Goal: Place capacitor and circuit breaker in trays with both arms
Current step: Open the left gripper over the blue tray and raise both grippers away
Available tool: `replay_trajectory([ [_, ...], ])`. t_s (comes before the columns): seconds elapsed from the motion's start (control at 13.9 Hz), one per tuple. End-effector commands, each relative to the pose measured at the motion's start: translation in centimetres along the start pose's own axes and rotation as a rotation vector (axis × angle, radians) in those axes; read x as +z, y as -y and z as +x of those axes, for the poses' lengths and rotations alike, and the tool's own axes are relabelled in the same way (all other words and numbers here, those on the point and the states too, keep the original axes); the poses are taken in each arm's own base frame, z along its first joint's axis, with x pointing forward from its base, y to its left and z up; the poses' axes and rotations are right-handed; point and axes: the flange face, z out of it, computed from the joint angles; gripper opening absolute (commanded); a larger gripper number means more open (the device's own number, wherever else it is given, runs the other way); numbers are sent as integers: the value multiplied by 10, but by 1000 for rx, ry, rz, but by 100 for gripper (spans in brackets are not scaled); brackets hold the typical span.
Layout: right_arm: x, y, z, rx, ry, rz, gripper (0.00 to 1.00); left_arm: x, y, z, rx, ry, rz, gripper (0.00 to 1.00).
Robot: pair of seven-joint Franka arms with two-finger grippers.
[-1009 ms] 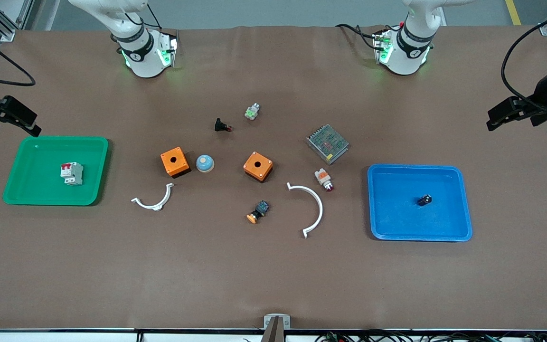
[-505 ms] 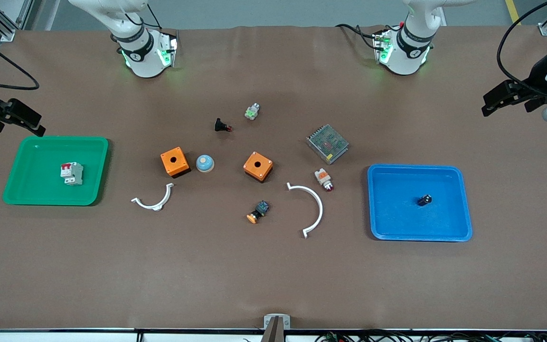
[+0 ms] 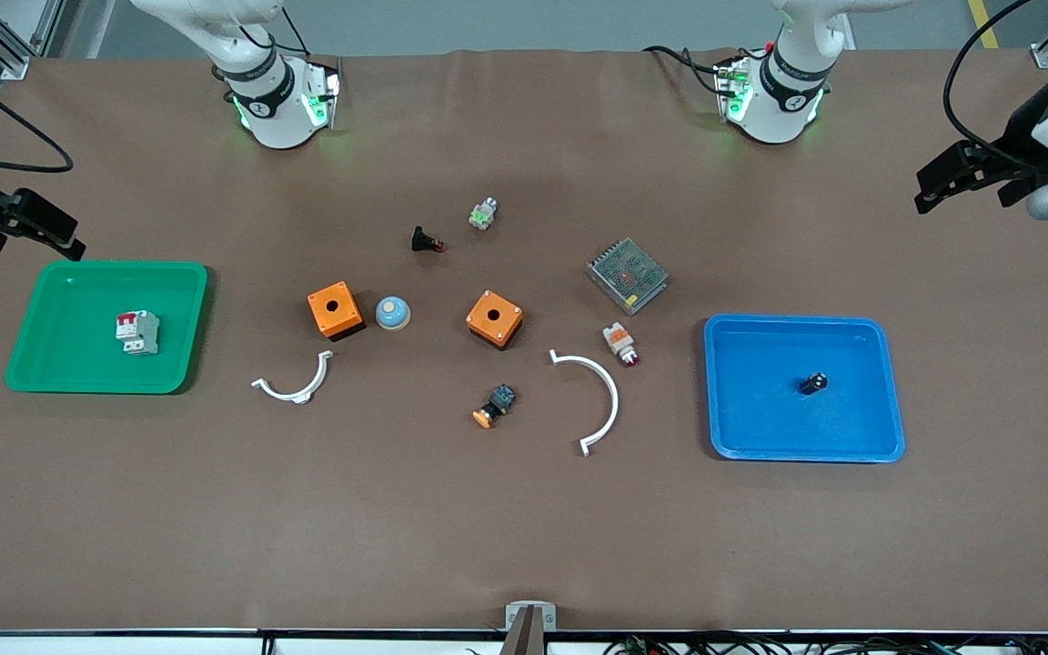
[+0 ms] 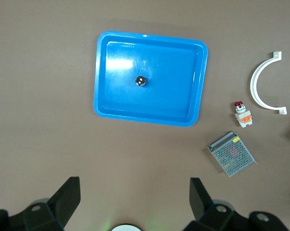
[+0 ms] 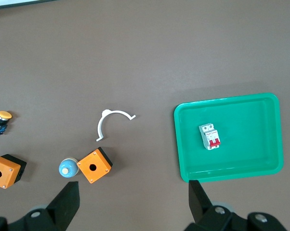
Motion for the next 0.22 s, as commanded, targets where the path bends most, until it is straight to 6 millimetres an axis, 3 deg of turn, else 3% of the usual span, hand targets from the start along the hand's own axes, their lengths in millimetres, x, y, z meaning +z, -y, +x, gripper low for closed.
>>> replay_trajectory([
  [0.0, -4, -1, -1, 11, 1, -14, 100, -11, 1, 5, 6, -18, -16, 100],
  [0.14, -4, -1, -1, 11, 1, -14, 100, -9, 2, 5, 2, -7, -10, 100],
])
